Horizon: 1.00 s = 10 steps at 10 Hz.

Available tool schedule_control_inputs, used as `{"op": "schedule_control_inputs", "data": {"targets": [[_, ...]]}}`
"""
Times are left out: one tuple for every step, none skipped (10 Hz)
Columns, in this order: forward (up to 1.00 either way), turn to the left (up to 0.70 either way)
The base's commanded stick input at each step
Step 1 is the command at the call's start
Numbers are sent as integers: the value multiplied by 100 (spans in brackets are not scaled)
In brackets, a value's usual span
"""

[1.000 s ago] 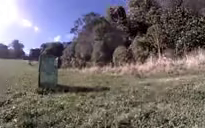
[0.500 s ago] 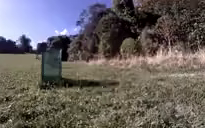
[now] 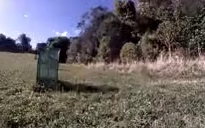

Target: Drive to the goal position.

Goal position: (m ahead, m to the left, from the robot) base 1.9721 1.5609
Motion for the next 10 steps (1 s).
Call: {"op": "schedule_control_inputs", "data": {"targets": [[50,0],[50,0],[50,-12],[50,-29],[50,-46],[50,-50],[50,-50],[50,-50],[50,-50],[50,-50]]}}
